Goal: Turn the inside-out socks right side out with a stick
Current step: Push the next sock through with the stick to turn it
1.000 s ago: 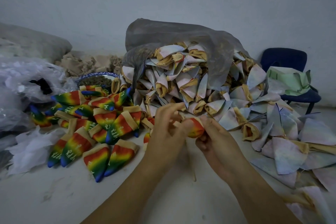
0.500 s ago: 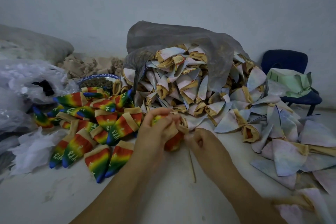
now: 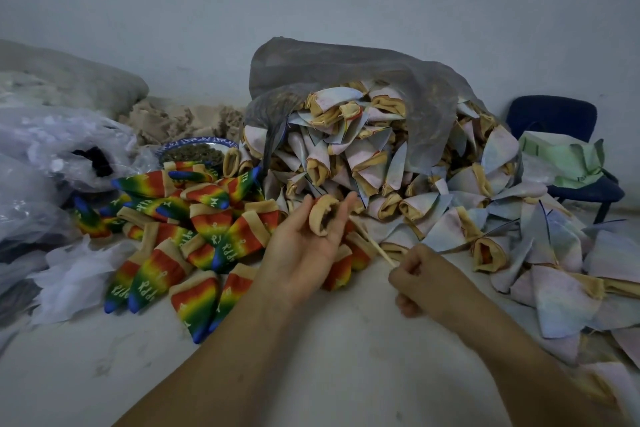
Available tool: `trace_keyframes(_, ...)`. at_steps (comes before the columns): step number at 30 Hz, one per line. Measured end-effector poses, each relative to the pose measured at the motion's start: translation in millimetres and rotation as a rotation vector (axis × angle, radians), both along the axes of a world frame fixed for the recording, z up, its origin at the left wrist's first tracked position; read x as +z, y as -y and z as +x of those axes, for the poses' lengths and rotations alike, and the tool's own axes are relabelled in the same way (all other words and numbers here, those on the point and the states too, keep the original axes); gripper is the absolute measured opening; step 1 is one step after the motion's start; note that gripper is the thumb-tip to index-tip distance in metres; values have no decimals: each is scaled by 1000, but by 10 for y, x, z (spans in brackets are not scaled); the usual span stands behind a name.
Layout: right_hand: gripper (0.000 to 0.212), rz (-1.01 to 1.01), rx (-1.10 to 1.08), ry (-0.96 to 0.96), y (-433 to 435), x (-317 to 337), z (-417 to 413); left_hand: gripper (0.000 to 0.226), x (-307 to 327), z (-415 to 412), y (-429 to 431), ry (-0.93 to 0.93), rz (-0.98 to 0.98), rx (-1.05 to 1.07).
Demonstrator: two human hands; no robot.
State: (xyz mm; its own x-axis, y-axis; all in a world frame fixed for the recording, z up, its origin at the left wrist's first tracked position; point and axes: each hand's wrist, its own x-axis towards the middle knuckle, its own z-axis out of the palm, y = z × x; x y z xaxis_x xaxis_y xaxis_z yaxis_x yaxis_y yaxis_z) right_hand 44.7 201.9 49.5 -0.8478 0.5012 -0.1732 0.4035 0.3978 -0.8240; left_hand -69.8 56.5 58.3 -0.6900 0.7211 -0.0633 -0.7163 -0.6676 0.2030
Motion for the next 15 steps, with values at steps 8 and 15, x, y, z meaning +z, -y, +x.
trace_keyframes(8, 36, 355, 257, -299, 225, 24, 175, 23, -195, -127, 23, -45, -106, 209)
trace_keyframes(15, 34, 684, 344, -117, 189, -139, 117, 36, -221, -183, 52, 50, -112, 165)
